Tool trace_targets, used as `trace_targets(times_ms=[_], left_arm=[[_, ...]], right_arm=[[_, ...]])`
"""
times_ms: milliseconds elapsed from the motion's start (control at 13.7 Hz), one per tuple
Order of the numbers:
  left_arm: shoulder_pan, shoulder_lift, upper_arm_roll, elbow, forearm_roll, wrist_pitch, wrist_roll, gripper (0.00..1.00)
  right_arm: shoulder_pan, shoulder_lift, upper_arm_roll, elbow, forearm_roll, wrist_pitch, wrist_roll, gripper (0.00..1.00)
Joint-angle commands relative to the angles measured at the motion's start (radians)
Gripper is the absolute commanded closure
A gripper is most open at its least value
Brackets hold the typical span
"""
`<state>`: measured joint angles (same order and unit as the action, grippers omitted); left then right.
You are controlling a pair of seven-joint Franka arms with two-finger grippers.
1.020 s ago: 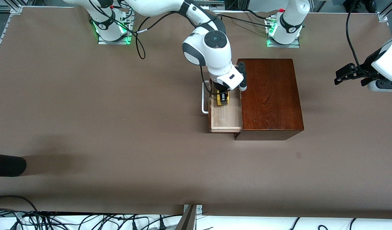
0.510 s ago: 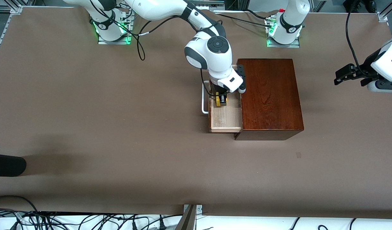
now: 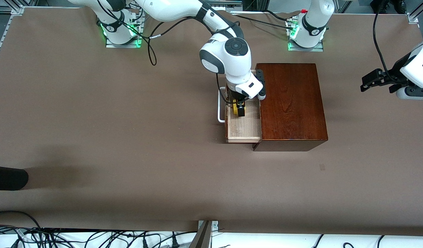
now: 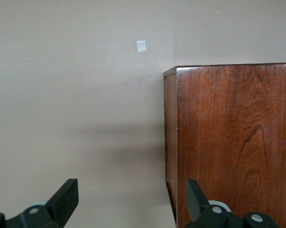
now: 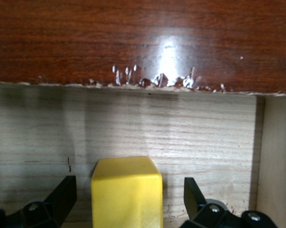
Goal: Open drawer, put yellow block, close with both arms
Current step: 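Lower the yellow cube into the drawer and open the right gripper, then raise the right gripper away from the drawer and move it back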
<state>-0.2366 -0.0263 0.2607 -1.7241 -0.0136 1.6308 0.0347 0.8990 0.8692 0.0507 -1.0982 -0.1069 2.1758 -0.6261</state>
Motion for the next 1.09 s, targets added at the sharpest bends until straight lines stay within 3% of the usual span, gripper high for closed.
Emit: trace_targets(times_ms=[0, 364, 656, 729, 1020], left_arm=[[0.002, 0.003, -0.003, 0.008, -0.023, 0.001, 0.011, 0.0], [-0.003, 0.005, -0.006, 0.043, -0.025, -0.005, 0.008, 0.0], [-0.009, 0.012, -0.043, 0.09, -0.022, -0.017, -0.007, 0.0], [-0.012, 0.019, -0.044, 0.107, -0.023, -0.025, -0.009, 0.0], [-0.023, 0.055, -0.153, 0.17, -0.017, -0.067, -0.14, 0.0]], right_arm=[[0.018, -0.01, 0.001, 0.073, -0.011, -0.111, 0.009, 0.0], [0.002, -0.068, -0.002, 0.149, 0.01, -0.318, 0.02, 0.0], [-0.083, -0.13, -0.003, 0.147, 0.026, -0.402, 0.02, 0.0], [-0.124, -0.151, -0.008, 0.146, 0.065, -0.421, 0.02, 0.0], [-0.25, -0.196, -0.012, 0.144, 0.095, -0.517, 0.019, 0.0]])
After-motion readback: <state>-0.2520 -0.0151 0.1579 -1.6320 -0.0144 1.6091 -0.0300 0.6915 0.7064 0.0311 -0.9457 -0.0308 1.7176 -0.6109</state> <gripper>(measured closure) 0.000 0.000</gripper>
